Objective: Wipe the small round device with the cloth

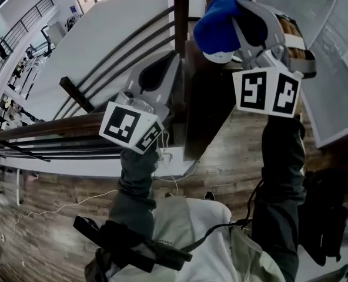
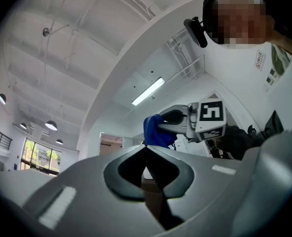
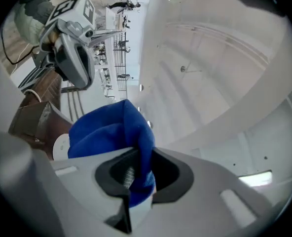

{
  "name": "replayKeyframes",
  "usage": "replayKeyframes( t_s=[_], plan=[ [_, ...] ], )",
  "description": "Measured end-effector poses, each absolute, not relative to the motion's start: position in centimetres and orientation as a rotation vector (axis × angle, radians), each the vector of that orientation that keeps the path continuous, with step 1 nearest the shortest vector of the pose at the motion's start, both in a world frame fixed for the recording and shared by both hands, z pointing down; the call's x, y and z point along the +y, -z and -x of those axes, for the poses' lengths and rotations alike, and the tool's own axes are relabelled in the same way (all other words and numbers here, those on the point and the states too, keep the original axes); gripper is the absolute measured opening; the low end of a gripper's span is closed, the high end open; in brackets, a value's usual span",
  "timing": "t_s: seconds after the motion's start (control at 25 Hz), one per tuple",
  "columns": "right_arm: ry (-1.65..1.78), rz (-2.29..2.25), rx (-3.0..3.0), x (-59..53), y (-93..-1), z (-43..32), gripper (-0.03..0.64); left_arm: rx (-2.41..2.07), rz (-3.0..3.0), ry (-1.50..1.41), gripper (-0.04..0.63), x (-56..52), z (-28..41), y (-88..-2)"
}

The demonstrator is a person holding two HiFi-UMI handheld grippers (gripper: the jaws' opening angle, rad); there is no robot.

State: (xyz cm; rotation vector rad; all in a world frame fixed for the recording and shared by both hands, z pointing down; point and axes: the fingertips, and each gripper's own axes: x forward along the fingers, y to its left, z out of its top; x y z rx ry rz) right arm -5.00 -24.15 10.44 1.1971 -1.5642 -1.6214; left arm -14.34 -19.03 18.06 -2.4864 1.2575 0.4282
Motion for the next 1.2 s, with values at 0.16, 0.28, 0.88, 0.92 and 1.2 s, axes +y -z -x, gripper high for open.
replayKeyframes(
  t_s=[0.16,0.28,0.88,0.92,1.2],
  plan=[
    [1.565,-1.111,-1.488,-26.8,-10.9,7.0,0.055,1.228,2.503,-0.404,0.000,-19.1,14.8,-18.0],
    [1.599,-1.118,-1.403,-26.2,-11.3,7.7,0.055,1.223,2.496,-0.403,0.000,-19.5,15.1,-17.6],
    [1.686,-0.832,-1.293,-21.2,-18.4,11.8,0.056,1.184,2.532,-0.467,0.000,-18.3,15.3,-17.2],
    [1.695,-0.897,-1.345,-20.5,-17.1,11.0,0.056,1.184,2.534,-0.468,0.000,-18.2,15.4,-17.2],
    [1.613,-1.441,-1.646,-20.2,-9.1,2.3,0.057,1.171,2.556,-0.461,0.000,-18.5,15.6,-18.2]
  ],
)
